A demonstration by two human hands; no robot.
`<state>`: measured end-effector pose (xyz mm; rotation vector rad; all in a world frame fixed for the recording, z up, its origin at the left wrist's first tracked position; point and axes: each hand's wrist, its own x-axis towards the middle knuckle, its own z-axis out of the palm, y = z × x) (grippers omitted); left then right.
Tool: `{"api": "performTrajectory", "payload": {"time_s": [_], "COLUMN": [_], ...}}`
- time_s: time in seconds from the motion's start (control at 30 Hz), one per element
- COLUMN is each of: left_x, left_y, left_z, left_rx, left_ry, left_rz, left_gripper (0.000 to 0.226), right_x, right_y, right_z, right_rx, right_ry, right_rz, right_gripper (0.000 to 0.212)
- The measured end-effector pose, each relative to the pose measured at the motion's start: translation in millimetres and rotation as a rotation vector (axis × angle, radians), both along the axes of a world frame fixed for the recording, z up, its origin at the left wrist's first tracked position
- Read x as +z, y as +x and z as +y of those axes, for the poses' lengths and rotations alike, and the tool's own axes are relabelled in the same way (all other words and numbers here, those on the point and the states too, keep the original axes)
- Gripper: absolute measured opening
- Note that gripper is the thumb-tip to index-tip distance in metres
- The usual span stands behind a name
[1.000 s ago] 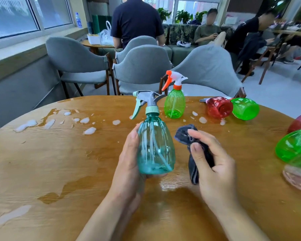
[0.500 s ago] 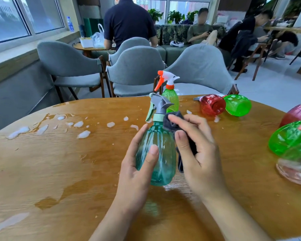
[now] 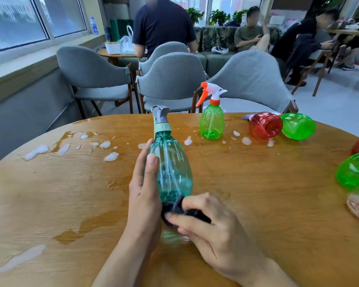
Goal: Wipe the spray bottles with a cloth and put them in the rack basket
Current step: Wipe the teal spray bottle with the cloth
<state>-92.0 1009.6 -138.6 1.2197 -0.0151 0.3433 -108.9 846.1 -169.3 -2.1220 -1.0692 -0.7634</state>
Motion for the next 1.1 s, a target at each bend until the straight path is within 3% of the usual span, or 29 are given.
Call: {"api": "performTrajectory", "payload": {"time_s": [0.13, 0.23, 0.37, 0.7, 0.8, 0.9, 1.1], "left_x": [-7.4, -10.2, -13.4, -9.5, -10.1, -13.1, -14.5], "left_y": [0.8, -3.0, -5.8, 1.5, 2.0, -2.7, -12.1], "left_z": [-4.4, -15.5, -18.3, 1.5, 3.5, -5.6, -23.2], "left_rx": [-0.022, -0.113, -0.127, 0.011, 0.017, -0.018, -0.113], "left_ry": [0.123, 0.189, 0.183, 0.075, 0.143, 0.214, 0.284], "left_rz": [-0.034, -0.08, -0.082, -0.006, -0.011, -0.069, -0.134], "left_gripper": [0.058, 0.051, 0.044, 0.049, 0.054, 0.043, 0.05], "right_x": [28.3, 48.6, 45.1, 15.3, 22.1, 45.6, 49.1], "right_y": [3.3, 21.1, 29.5, 8.9, 3.6, 10.0, 26.6], "right_z": [-5.2, -8.4, -1.0, -10.3, -11.3, -16.7, -10.9], "right_rx": [-0.157, -0.216, -0.15, 0.017, 0.038, -0.134, -0.222], "right_ry": [0.377, 0.476, 0.407, -0.065, 0.09, 0.337, 0.235], "right_rz": [0.019, 0.11, 0.275, 0.091, 0.177, 0.109, 0.108], "right_gripper": [0.03, 0.031, 0.037, 0.027, 0.026, 0.025, 0.027]}}
